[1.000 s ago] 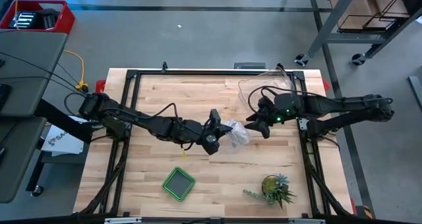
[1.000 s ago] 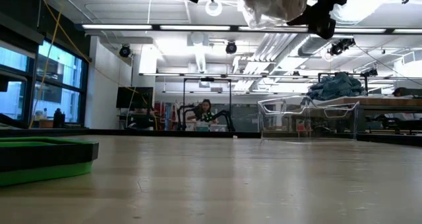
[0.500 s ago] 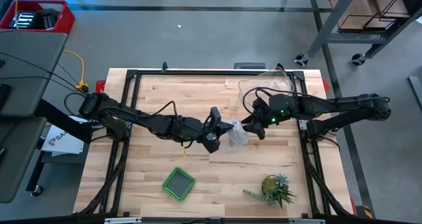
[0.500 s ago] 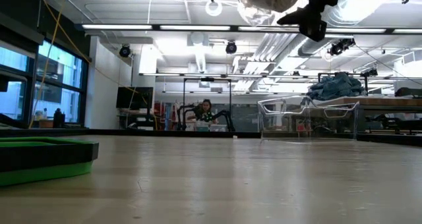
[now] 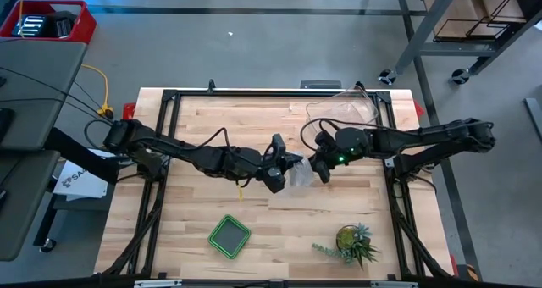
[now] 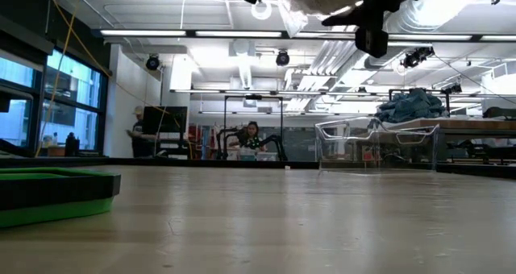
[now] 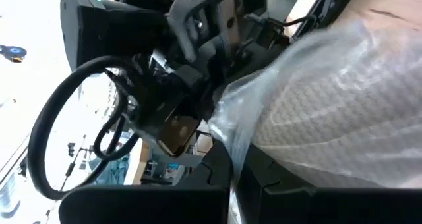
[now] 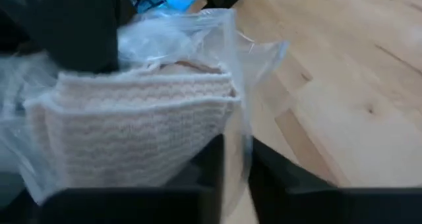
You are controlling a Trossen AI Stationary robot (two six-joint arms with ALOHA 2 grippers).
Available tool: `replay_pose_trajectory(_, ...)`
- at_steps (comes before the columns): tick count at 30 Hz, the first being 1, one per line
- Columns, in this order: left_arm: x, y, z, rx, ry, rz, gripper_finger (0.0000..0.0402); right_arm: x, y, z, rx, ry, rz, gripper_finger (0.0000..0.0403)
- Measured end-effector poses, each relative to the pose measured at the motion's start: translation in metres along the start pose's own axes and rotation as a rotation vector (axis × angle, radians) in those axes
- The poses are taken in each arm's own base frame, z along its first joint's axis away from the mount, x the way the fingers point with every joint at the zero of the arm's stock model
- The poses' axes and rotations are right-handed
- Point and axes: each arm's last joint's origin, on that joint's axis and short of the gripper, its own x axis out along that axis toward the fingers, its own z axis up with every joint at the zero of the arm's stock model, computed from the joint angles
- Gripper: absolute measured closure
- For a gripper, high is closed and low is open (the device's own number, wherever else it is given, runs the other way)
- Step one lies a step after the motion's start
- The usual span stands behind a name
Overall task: Roll bandage
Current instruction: Put the rolled white bandage into the transparent zip bag
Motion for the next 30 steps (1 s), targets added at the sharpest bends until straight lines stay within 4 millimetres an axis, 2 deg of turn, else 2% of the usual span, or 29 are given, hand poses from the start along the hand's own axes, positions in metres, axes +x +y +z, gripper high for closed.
replay_pose_trajectory(2,0.0,0.0,0.0,0.003,0.001,0.001,0.0402,-0.001,0.0,0.001,0.014,-0.02,-0.017,0.0377)
replay_pose_trajectory(4,0.0,0.001,0.0,-0.001,0.008,0.011,0.0402,-0.002,0.0,0.002,0.03,-0.028,-0.014,0.0393)
replay_pose_trajectory(8,0.0,0.001,-0.001,-0.006,0.023,0.016,0.0402,-0.009,0.0,0.0,0.065,-0.012,-0.021,0.0402)
replay_pose_trajectory(15,0.0,-0.001,-0.001,-0.014,0.031,0.005,0.0402,-0.044,0.001,0.0,0.119,-0.064,-0.082,0.0403)
replay_pose_trajectory(21,0.002,-0.006,-0.01,-0.05,0.058,-0.075,0.0402,-0.069,0.006,0.003,0.116,-0.143,-0.04,0.0403)
replay_pose_trajectory(24,0.005,-0.004,-0.018,-0.082,0.092,-0.131,0.0402,-0.07,0.007,0.002,0.115,-0.145,-0.036,0.0403)
replay_pose_trajectory(30,0.009,0.017,-0.033,-0.266,0.185,-0.335,0.0401,-0.057,0.006,0.001,0.092,-0.179,-0.13,0.0403)
